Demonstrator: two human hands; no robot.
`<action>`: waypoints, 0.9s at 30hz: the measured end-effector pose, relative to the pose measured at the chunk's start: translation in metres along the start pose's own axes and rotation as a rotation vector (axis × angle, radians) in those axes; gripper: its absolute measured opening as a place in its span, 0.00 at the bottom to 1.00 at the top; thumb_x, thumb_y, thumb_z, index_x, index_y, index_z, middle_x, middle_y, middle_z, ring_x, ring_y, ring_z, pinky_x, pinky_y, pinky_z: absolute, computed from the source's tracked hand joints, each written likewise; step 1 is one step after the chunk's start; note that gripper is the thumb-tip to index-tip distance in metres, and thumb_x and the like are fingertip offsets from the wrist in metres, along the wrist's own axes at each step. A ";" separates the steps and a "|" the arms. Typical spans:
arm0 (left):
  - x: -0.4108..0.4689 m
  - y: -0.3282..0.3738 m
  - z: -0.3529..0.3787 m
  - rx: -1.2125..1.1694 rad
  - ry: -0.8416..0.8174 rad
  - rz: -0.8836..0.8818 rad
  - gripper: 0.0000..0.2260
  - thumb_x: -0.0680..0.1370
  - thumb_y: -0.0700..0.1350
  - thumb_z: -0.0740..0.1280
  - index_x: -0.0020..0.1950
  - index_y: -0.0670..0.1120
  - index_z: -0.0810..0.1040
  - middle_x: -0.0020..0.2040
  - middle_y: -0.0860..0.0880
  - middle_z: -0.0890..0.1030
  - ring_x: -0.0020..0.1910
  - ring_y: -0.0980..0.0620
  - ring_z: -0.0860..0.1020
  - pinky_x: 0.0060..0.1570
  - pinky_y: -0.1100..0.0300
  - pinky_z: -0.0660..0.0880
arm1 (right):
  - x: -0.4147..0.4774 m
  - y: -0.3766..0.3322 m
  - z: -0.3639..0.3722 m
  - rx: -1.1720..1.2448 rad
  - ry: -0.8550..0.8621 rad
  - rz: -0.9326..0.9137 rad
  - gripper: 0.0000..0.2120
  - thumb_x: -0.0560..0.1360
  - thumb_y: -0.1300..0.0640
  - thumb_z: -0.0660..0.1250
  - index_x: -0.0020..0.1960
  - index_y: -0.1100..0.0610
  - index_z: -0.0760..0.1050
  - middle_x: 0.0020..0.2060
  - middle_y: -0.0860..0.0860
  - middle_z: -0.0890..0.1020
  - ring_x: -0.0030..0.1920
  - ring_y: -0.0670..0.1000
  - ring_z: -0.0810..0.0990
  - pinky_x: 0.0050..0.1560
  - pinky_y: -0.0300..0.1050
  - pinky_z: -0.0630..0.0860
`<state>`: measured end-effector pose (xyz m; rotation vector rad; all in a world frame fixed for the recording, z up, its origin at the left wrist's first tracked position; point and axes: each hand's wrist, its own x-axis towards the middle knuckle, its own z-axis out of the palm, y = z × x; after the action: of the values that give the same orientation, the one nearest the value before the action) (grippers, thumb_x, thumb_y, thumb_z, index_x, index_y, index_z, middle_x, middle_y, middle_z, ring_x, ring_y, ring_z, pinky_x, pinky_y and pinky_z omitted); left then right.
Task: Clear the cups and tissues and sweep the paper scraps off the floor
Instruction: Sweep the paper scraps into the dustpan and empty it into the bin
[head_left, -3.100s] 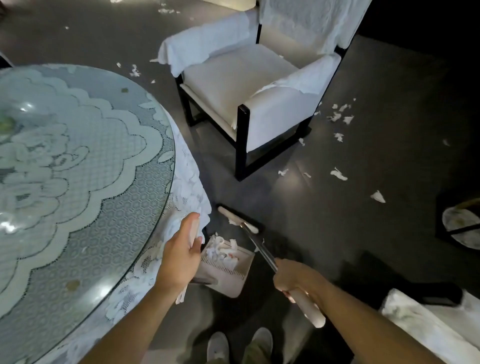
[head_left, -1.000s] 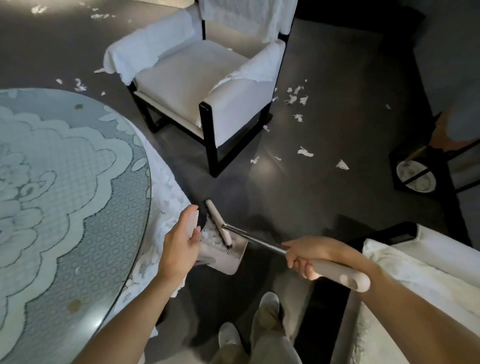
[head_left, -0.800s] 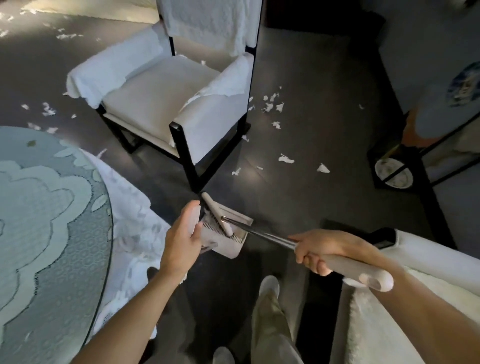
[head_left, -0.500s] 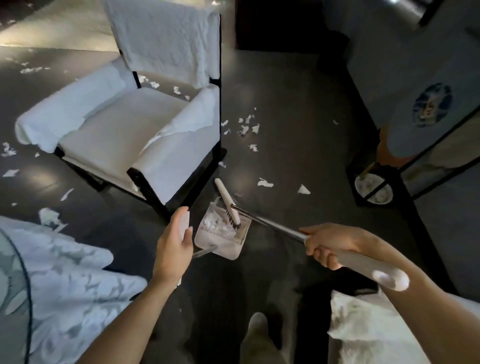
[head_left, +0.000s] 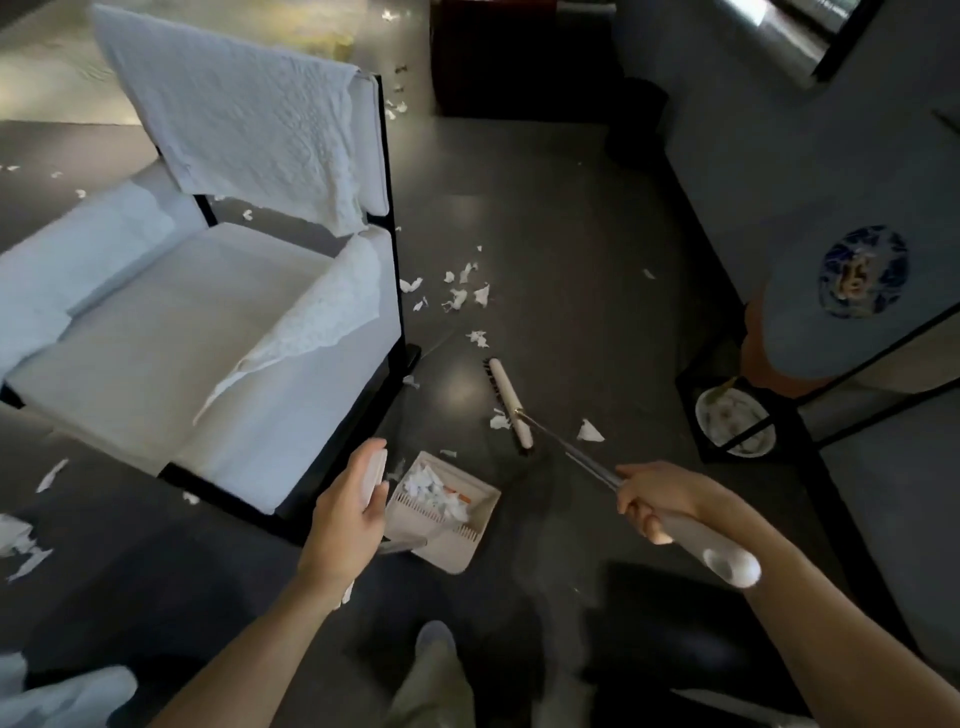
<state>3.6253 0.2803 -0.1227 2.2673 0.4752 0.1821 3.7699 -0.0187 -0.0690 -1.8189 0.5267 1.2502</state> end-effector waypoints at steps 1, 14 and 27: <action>0.014 0.002 0.002 0.009 -0.027 0.000 0.19 0.78 0.38 0.63 0.68 0.50 0.69 0.64 0.49 0.76 0.64 0.48 0.73 0.58 0.64 0.66 | 0.009 -0.005 -0.005 -0.047 0.025 -0.002 0.33 0.74 0.72 0.61 0.74 0.53 0.60 0.20 0.52 0.70 0.18 0.46 0.67 0.18 0.36 0.66; 0.140 0.033 0.048 0.151 -0.075 -0.082 0.20 0.79 0.40 0.61 0.71 0.51 0.64 0.61 0.41 0.77 0.57 0.39 0.76 0.54 0.47 0.73 | 0.102 -0.038 -0.099 -0.450 0.249 0.063 0.24 0.76 0.64 0.61 0.71 0.59 0.64 0.39 0.54 0.76 0.35 0.48 0.76 0.30 0.38 0.70; 0.163 0.045 0.067 0.103 -0.010 -0.145 0.19 0.80 0.40 0.61 0.69 0.53 0.65 0.56 0.42 0.79 0.50 0.40 0.78 0.48 0.51 0.74 | 0.147 -0.083 -0.031 -0.642 -0.007 -0.021 0.19 0.71 0.63 0.62 0.62 0.60 0.71 0.53 0.58 0.78 0.50 0.56 0.80 0.48 0.48 0.79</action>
<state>3.8065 0.2708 -0.1382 2.3221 0.6542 0.0739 3.9082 0.0191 -0.1633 -2.3289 0.0936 1.5230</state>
